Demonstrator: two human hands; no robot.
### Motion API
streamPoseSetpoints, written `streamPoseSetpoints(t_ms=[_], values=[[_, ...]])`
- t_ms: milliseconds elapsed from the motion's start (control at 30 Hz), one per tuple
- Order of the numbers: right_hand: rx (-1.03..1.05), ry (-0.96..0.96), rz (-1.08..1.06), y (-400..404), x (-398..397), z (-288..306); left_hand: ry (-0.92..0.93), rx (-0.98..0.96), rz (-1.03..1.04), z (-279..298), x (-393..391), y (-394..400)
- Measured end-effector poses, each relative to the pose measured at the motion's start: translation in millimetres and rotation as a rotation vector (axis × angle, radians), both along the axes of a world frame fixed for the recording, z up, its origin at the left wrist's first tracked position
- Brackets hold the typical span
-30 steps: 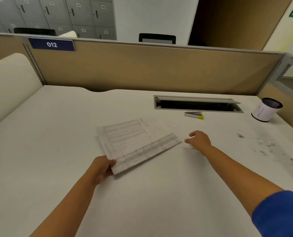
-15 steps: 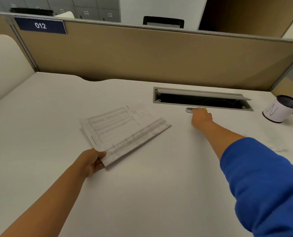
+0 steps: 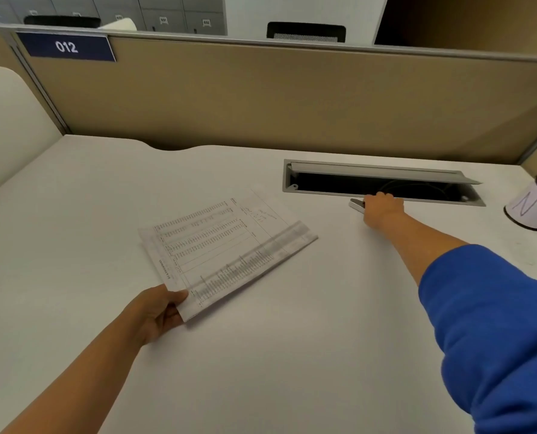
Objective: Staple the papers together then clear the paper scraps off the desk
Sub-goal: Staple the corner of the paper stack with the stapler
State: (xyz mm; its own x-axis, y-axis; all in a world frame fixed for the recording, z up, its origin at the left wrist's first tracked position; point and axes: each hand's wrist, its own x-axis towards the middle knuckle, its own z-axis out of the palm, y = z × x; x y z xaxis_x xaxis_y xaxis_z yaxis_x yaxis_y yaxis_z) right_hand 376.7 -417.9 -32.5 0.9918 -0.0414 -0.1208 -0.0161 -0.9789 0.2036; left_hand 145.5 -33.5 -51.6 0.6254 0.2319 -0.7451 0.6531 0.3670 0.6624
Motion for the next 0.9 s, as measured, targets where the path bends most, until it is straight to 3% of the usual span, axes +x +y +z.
streamPoseSetpoints(t_ms=[167,300,433,533,600,667,767,900], values=[[0.403,0.032,-0.083,15,-28,20,-0.014,-0.007,0.002,1,-1,0],[0.891,-0.078,-0.17,42,-80,49,-0.016,-0.015,-0.013,3,-2,0],[1.538,-0.128,-0.231,70,-164,75,-0.059,-0.036,-0.004,10,-8,-2],[1.96,-0.021,-0.404,92,-223,69,-0.123,-0.038,0.013,15,-19,-8],[2.248,0.174,-0.6,106,-252,50,-0.144,-0.047,0.01,16,-31,-15],[2.342,0.417,-0.74,120,-277,40,-0.145,-0.063,0.011,14,-43,-21],[2.29,0.707,-0.777,135,-301,36,-0.129,-0.106,0.026,9,-61,-27],[2.207,0.78,-0.653,142,-313,44,-0.097,-0.178,0.043,7,-77,-33]])
